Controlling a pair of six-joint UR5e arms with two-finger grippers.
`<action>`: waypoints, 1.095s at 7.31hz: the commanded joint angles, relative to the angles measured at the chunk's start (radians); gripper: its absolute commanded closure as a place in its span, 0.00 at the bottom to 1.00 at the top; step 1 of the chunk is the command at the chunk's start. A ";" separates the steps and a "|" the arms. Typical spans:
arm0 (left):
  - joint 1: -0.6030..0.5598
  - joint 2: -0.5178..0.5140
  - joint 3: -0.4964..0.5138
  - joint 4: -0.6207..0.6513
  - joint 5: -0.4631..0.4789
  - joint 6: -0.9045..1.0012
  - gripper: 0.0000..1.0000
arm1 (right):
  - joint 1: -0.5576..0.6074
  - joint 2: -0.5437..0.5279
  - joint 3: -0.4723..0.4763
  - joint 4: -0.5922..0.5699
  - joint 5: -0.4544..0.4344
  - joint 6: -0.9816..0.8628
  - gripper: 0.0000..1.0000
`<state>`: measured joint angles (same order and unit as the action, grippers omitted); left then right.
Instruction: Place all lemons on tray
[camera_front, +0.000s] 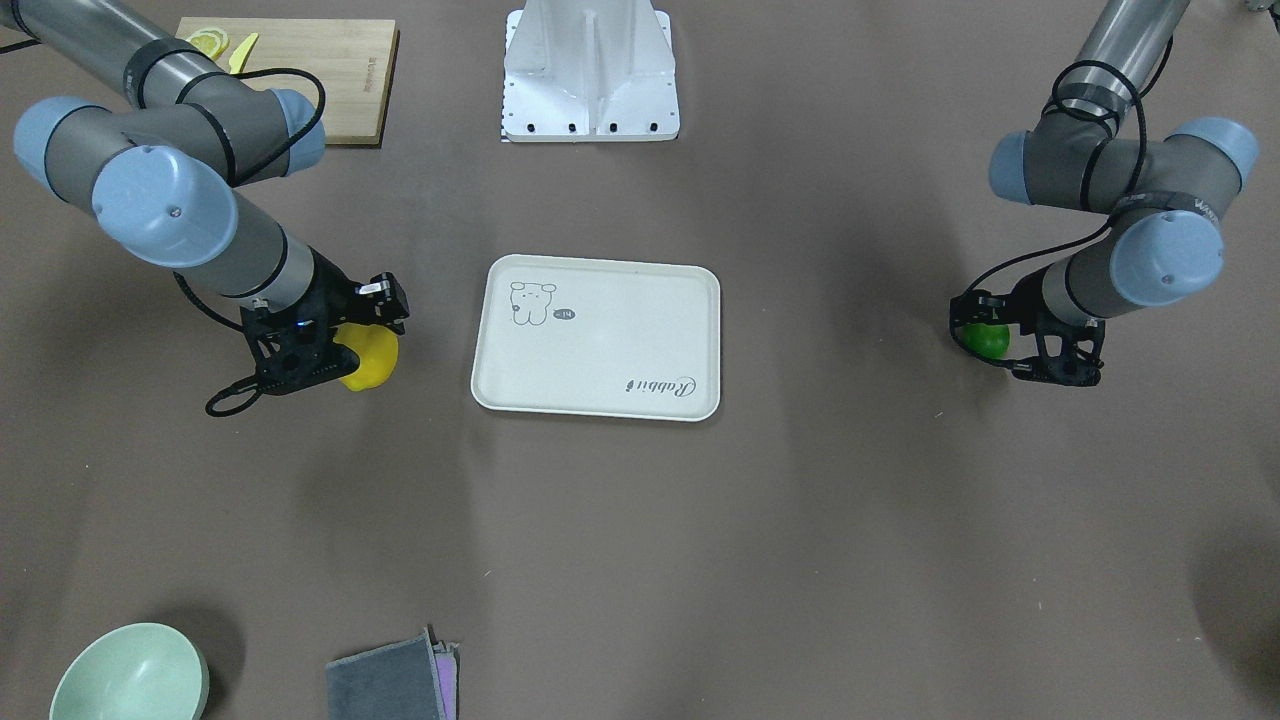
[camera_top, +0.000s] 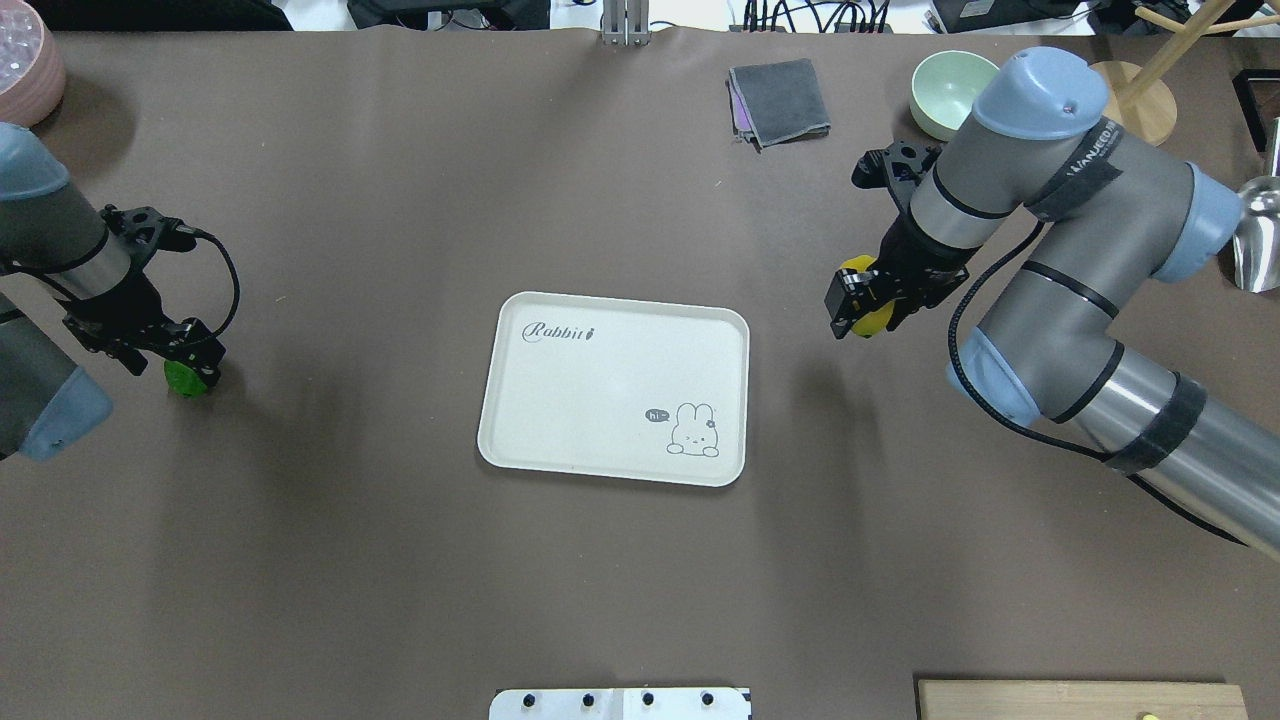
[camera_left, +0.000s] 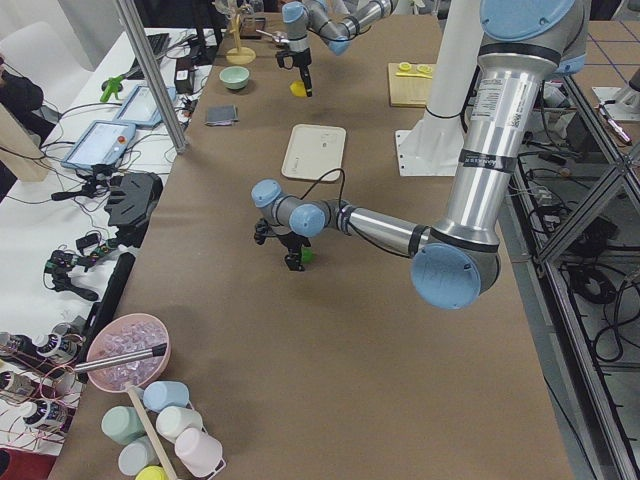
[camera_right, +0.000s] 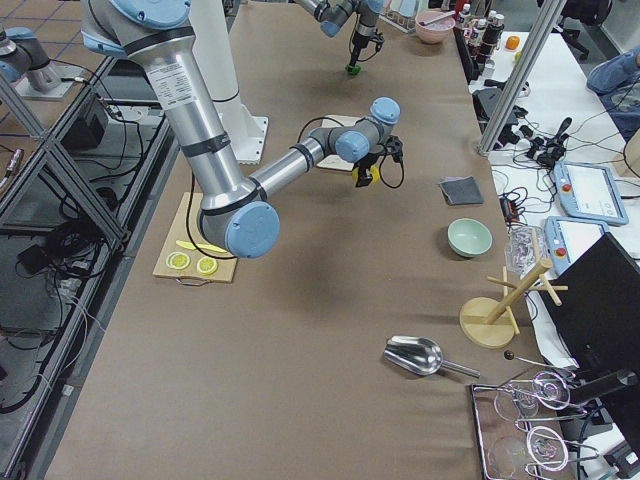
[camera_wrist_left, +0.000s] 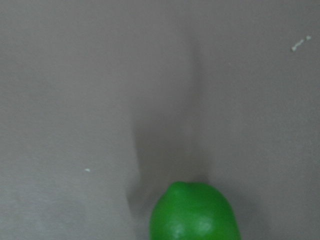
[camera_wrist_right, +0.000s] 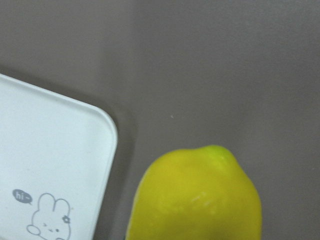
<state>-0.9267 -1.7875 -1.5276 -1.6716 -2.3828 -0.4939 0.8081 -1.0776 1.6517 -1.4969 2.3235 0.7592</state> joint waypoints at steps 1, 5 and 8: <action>0.002 -0.010 0.018 0.001 -0.061 0.000 0.54 | -0.071 0.080 -0.033 0.006 -0.006 0.197 0.74; -0.012 -0.012 0.004 0.009 -0.052 0.012 1.00 | -0.161 0.186 -0.150 0.069 -0.091 0.193 0.73; -0.052 -0.030 -0.133 0.070 -0.047 -0.002 1.00 | -0.205 0.189 -0.165 0.070 -0.141 0.192 0.71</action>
<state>-0.9707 -1.8046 -1.6011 -1.6243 -2.4316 -0.4906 0.6155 -0.8892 1.4937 -1.4281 2.1970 0.9517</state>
